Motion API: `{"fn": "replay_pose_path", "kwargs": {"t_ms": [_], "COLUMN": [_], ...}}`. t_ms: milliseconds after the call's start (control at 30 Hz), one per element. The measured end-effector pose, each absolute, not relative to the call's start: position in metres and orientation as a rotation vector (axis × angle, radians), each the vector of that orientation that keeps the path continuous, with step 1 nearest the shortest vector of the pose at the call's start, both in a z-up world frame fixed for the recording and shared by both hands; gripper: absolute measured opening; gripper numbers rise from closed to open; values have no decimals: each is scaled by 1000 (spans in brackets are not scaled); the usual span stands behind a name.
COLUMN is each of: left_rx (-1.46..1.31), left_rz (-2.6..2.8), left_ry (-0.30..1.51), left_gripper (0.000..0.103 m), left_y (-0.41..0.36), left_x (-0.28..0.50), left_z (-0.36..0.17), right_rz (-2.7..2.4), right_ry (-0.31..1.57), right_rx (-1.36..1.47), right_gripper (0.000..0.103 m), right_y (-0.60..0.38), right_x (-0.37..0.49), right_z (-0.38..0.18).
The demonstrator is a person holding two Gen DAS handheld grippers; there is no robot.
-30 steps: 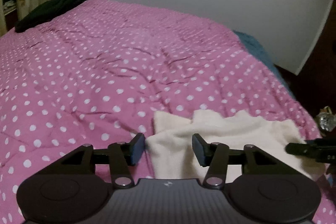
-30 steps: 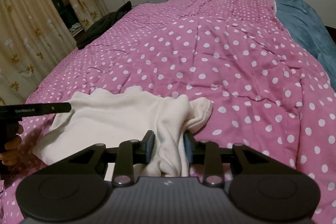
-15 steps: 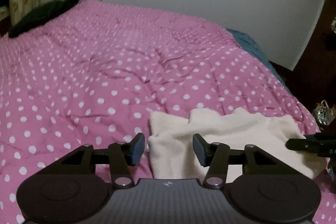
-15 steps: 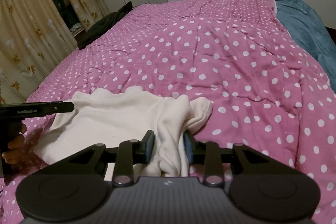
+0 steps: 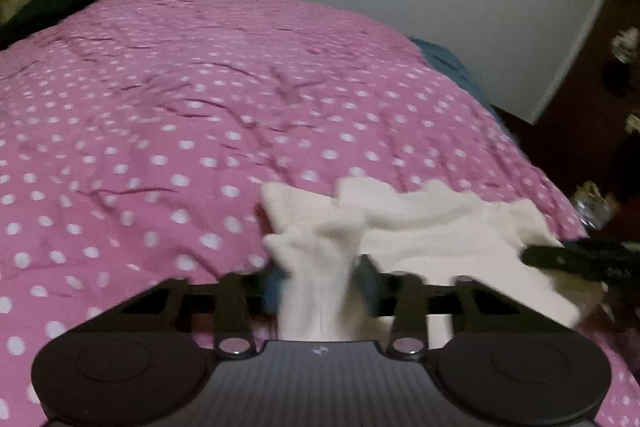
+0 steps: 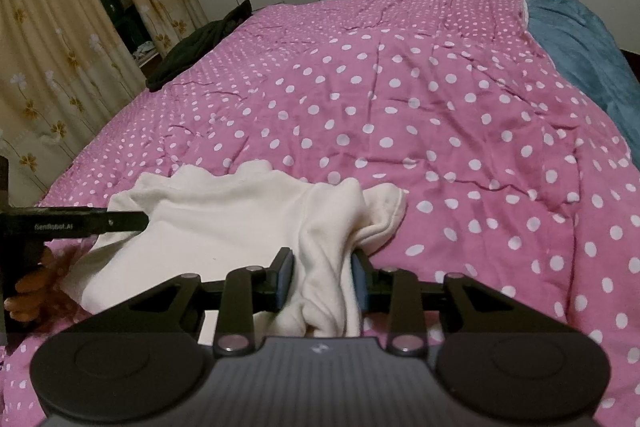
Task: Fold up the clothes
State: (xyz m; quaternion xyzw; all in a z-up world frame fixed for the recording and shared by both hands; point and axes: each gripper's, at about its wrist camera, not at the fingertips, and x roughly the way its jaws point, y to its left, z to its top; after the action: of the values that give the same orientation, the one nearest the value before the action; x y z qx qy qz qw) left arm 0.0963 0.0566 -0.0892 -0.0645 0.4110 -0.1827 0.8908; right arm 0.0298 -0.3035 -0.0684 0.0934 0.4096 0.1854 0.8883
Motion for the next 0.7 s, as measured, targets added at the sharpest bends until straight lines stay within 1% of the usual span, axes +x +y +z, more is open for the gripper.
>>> {"fn": "replay_pose_path", "kwargs": {"t_ms": [33,100,167,233,267,300,433,467,500,533,567,700], "left_rx": [-124,-120,-148,-170,-163,-156,-150,-153,-156,-159,-162,-148], "left_rz": [-373,-361,-351,-335,-331,-326,-327,-324,-322,-322,-322,-327], "left_ry": [849,849,862,867,864,861,877,884,886,883,881,842], "left_gripper": [33,27,27,31,31,34,33,32,25,22,21,18], "left_y": [56,58,63,67,67,66,65,65,65,65,65,60], "left_x": [96,96,98,98,97,97,99,100,100,99,99,92], "left_z": [-89,-91,-93,-94,-94,-94,-97,-98,-97,-95,-93,-76], "right_rz": [386,389,392,393,393,393,392,392,391,391,391,391], "right_ry": [850,843,839,838,836,835,829,827,826,824,823,801], "right_rx": [192,195,194,193,193,192,192,191,191,191,191,193], "right_gripper": [32,27,27,27,31,33,34,30,27,24,21,18], "right_y": [-303,-304,-305,-305,-305,-305,-304,-304,-304,-304,-304,-304], "right_x": [29,28,27,26,26,26,24,23,23,23,22,17], "right_z": [-68,-67,-66,-65,-64,-64,-62,-62,-61,-61,-60,-53]}}
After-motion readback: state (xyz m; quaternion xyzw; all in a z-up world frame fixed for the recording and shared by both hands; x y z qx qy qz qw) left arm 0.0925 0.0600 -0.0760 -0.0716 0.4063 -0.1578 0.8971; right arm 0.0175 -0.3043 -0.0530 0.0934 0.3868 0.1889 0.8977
